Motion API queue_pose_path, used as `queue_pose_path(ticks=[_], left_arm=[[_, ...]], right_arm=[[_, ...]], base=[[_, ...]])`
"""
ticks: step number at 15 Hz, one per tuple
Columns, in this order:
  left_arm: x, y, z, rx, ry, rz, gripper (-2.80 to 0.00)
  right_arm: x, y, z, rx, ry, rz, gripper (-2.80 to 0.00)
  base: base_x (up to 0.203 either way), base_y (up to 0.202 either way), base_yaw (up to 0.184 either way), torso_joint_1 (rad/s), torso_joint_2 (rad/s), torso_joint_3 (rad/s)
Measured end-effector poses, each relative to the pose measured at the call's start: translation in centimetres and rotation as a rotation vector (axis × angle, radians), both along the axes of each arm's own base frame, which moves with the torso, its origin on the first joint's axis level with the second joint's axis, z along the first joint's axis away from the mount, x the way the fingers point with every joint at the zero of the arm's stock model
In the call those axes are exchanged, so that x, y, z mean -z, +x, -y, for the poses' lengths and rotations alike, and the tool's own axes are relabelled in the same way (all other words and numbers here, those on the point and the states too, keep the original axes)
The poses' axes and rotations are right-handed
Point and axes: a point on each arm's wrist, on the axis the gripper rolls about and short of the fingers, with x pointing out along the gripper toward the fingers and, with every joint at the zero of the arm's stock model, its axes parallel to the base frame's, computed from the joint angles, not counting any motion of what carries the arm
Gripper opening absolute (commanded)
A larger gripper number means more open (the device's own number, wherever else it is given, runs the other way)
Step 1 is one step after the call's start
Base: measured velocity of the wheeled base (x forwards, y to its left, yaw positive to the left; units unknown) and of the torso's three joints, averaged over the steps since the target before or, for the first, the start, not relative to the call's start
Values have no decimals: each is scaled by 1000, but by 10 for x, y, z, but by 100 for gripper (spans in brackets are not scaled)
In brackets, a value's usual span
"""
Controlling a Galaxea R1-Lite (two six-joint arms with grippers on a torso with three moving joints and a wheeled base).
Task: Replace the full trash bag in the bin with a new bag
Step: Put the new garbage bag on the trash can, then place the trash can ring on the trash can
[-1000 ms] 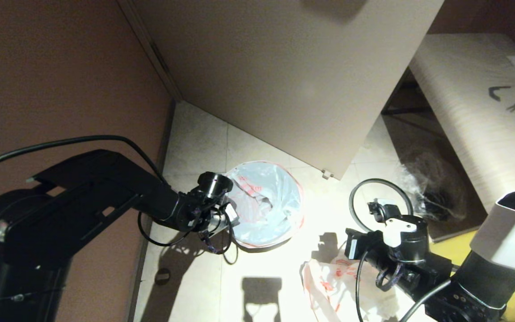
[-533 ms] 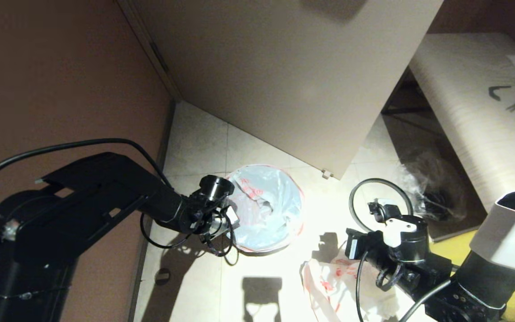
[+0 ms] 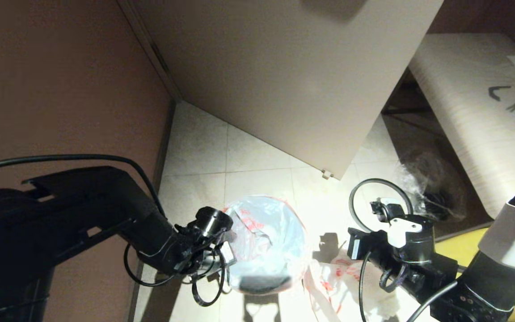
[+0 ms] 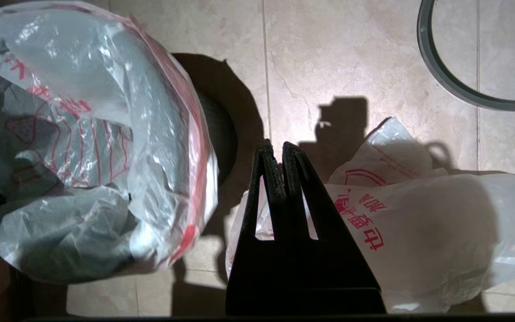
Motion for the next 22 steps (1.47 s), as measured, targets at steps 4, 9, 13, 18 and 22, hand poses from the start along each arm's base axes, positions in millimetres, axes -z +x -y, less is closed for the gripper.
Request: queue_pose_path(ticks=[4,9,13,18,22], left_arm=[[9,-19,-1,25,16,-25,0],[-10,-53,-13,42,22,-33,-280],[-32,-112,-23,78,113,8,-280],[-26,-143,-26,126,166,31,-280],[-13,-133,-3,233,84,128,-280]], right_arm=[[1,0,2,5,-2,-4,-280],[1,2,4,15,-2,-2,-280],[6,36,28,106,-19,-4,-280],[38,112,92,118,-17,-43,-280],[66,162,151,144,-18,-124,-280]], base=[[0,0,0,0,0,0],[0,0,0,0,0,0],[0,0,0,0,0,0],[0,0,0,0,0,0],[0,0,0,0,0,0]])
